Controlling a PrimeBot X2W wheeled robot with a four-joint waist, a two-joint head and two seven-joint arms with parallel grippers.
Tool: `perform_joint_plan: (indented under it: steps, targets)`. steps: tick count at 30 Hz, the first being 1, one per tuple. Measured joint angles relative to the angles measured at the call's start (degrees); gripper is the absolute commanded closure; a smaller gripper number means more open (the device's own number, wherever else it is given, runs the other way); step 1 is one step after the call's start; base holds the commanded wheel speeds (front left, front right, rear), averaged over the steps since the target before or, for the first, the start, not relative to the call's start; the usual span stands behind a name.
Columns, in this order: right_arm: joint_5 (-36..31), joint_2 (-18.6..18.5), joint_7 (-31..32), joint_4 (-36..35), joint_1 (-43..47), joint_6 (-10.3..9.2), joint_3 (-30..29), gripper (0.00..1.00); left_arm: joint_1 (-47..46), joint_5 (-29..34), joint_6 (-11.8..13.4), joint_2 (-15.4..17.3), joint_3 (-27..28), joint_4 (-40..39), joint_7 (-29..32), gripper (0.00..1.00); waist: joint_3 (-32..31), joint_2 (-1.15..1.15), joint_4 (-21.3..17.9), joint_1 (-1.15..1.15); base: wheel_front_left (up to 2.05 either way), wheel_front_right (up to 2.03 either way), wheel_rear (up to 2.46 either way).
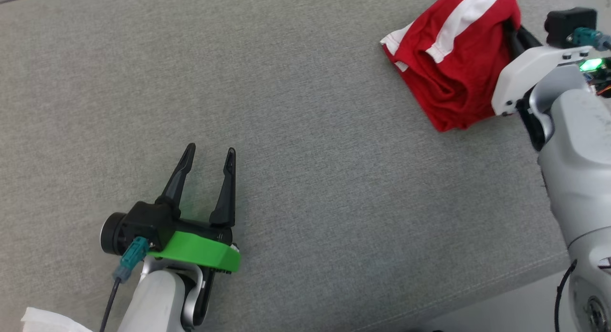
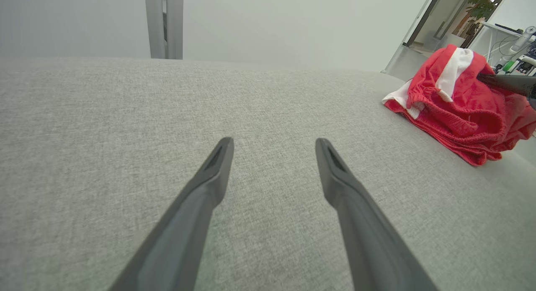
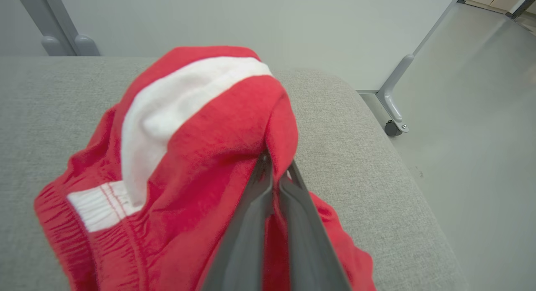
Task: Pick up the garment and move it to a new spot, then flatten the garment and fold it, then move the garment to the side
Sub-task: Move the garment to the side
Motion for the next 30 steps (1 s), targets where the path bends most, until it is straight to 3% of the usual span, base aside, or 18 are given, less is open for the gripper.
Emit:
perform_joint_plan:
  steps: [11,16,17,18,19,30]
  targets:
    - [-2.68,-9.27,0.93,2.96,-3.53,0.0,-7.1,1.0,-0.4,0.04,-0.04,-0.58,0.51,-1.04,0.0,0.0,2.36,0.0,6.01,0.0,0.0,0.0,0.0]
    - [-4.46,-11.05,1.33,4.81,-3.08,0.0,-11.02,1.0,-0.41,0.05,-0.05,-0.81,0.7,-1.13,0.0,0.0,3.37,0.0,7.21,0.0,0.0,0.0,0.0]
    - [-5.24,-11.11,1.32,5.15,-2.82,0.0,-11.78,0.83,-0.42,0.07,-0.07,-0.87,0.79,-1.13,0.0,0.0,3.49,0.0,7.32,0.0,0.0,0.0,0.0]
    - [-5.57,-10.99,1.03,5.42,-2.68,0.0,-12.65,0.55,-0.42,0.07,-0.07,-0.89,0.86,-1.12,0.0,0.0,3.57,0.0,7.34,0.0,0.0,0.0,0.0]
    - [-5.79,-10.82,0.68,5.53,-2.59,0.0,-13.23,0.0,-0.43,0.08,-0.07,-0.91,0.89,-1.07,0.0,0.0,3.56,0.0,7.3,0.0,0.0,0.0,0.0]
    - [-10.68,-6.98,-4.63,5.31,-2.02,0.0,-14.74,0.0,-0.39,0.37,-0.2,-1.15,1.52,0.7,0.0,0.0,0.69,0.0,6.99,0.0,0.0,0.0,0.0]
